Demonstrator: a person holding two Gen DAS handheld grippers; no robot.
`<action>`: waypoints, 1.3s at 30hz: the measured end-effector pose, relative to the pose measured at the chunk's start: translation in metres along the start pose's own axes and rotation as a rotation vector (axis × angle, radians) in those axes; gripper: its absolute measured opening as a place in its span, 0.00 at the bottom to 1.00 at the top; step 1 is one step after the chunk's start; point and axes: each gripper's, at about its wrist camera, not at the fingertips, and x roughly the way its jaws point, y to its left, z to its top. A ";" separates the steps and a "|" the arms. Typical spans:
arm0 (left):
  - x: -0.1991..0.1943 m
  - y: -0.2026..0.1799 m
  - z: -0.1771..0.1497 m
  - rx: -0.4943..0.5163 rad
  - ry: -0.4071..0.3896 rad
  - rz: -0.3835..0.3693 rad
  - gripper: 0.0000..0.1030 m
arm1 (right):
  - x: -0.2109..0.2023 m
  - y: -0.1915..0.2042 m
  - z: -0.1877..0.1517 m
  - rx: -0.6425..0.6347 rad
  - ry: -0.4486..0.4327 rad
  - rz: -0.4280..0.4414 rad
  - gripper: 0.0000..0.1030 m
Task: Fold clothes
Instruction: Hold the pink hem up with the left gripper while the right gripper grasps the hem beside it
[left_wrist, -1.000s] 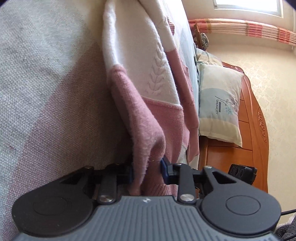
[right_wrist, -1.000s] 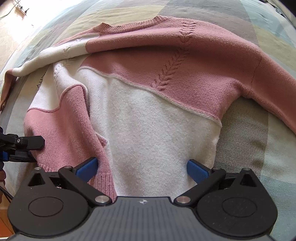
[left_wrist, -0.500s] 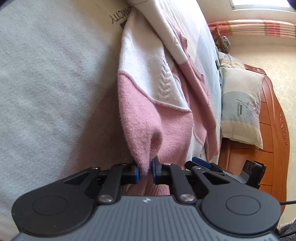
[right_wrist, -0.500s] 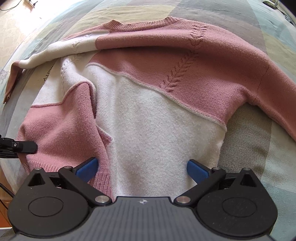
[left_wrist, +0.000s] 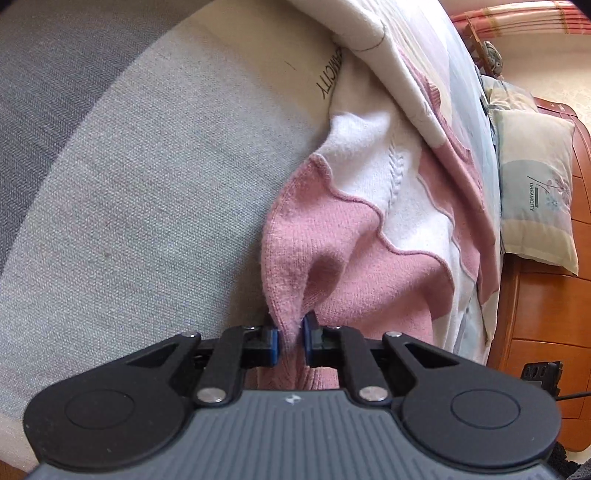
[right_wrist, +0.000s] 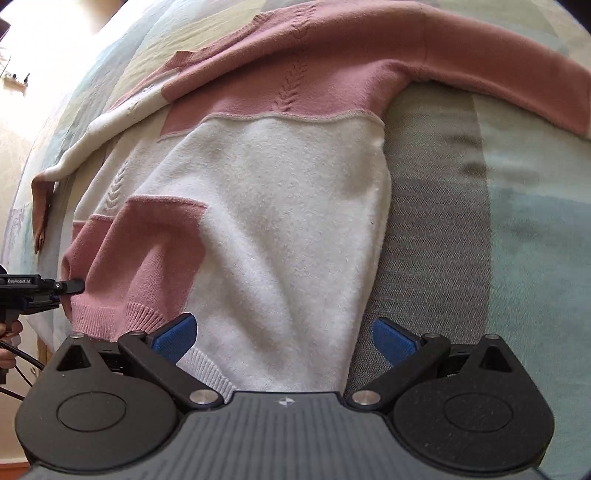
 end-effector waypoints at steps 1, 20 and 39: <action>0.000 0.000 0.000 0.002 0.003 -0.002 0.10 | 0.006 -0.012 -0.002 0.063 0.022 0.050 1.00; 0.008 -0.001 0.007 -0.006 0.046 -0.031 0.13 | 0.027 -0.080 -0.024 0.431 -0.119 0.518 1.00; 0.006 -0.003 0.006 0.008 0.038 -0.008 0.14 | 0.039 -0.053 -0.017 0.233 -0.202 0.454 0.85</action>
